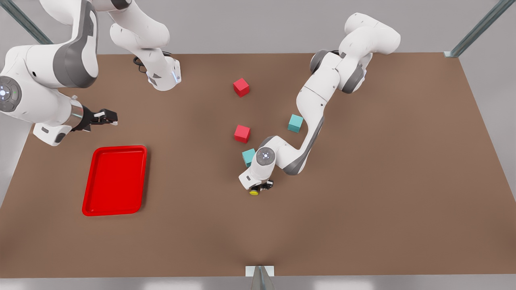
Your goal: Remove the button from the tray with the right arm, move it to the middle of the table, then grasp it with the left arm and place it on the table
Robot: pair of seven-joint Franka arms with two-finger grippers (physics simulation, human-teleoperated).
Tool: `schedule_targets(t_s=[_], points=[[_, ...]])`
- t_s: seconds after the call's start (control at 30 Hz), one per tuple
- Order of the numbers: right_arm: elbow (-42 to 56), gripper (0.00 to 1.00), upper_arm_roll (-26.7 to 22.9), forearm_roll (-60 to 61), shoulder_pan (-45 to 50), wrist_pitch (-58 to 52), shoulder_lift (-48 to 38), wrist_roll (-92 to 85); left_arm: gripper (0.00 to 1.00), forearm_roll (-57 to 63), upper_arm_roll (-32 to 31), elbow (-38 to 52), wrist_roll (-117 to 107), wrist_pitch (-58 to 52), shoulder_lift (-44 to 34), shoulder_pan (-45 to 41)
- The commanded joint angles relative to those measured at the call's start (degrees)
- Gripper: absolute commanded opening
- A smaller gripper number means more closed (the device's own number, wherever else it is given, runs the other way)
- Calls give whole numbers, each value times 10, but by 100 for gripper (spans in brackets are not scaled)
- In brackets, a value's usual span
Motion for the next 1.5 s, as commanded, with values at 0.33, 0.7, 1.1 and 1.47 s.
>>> schedule_targets(t_s=[0.33, 0.7, 1.1, 1.47], points=[[1, 100, 0, 0, 5, 0, -1, -6, 55, 0, 0, -2, 8, -3, 3, 0], [1, 100, 0, 0, 6, 0, -1, -6, 46, 0, 0, -1, -1, -20, -1, 0], [1, 100, 0, -1, 6, -3, -1, -7, 46, 1, 21, -1, -82, -70, -22, -11], [8, 100, 0, -4, 14, -3, -1, -8, 46, 7, 276, -6, -529, -155, -34, -86]])
